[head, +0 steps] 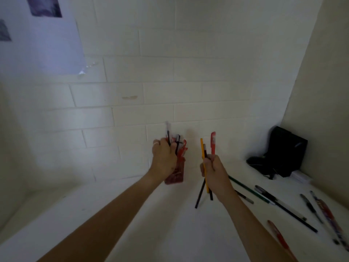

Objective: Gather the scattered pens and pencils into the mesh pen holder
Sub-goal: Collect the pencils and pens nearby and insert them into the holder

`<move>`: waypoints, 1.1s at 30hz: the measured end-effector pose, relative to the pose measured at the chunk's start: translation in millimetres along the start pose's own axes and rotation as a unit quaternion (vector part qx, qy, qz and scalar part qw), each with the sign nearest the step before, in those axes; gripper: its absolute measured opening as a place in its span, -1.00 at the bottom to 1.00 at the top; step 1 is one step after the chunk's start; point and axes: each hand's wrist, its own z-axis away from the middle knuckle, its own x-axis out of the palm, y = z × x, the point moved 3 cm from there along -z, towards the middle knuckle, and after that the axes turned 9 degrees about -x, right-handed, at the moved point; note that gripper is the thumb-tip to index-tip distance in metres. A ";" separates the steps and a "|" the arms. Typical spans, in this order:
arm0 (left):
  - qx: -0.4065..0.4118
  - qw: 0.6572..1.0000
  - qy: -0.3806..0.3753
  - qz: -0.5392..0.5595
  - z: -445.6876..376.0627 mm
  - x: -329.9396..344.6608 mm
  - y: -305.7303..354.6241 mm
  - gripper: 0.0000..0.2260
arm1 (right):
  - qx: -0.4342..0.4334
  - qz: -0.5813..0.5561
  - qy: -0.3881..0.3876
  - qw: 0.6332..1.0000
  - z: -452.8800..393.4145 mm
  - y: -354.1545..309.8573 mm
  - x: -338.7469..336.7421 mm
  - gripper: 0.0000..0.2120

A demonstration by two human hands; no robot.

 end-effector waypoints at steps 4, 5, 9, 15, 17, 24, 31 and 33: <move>0.005 1.000 -0.005 0.006 -37.7 -4.9 -2.0 -0.73 | -0.033 -0.075 0.082 0.993 -11.4 -12.4 5.7 -0.85; 0.004 1.000 -0.015 0.008 -45.2 -3.1 -4.8 -0.74 | -0.036 -0.091 0.099 0.990 -14.5 -14.5 6.8 -0.86; 0.024 0.997 -0.068 -0.042 -58.1 8.5 -18.5 -0.81 | -0.052 -0.132 0.155 0.978 -26.7 -25.6 10.0 -0.90; 0.072 0.988 -0.095 -0.096 -48.2 10.1 -29.4 -0.75 | -0.098 -0.137 0.187 0.968 -42.0 -42.4 16.5 -0.90; 0.065 0.989 -0.097 -0.096 -47.8 9.3 -33.8 -0.71 | -0.109 -0.147 0.199 0.963 -46.7 -49.7 19.1 -0.91; 0.047 0.985 -0.050 -0.159 -49.9 10.4 -44.3 -0.66 | -0.136 -0.173 0.231 0.948 -63.1 -77.7 37.8 -0.92; 0.072 0.989 -0.065 -0.114 -51.0 10.2 -51.9 -0.80 | -0.111 -0.118 0.171 0.972 -64.6 -65.0 73.6 -0.91; 0.075 0.990 -0.069 -0.098 -49.8 9.7 -53.2 -0.80 | -0.119 -0.057 0.166 0.977 -62.9 -56.1 79.5 -0.91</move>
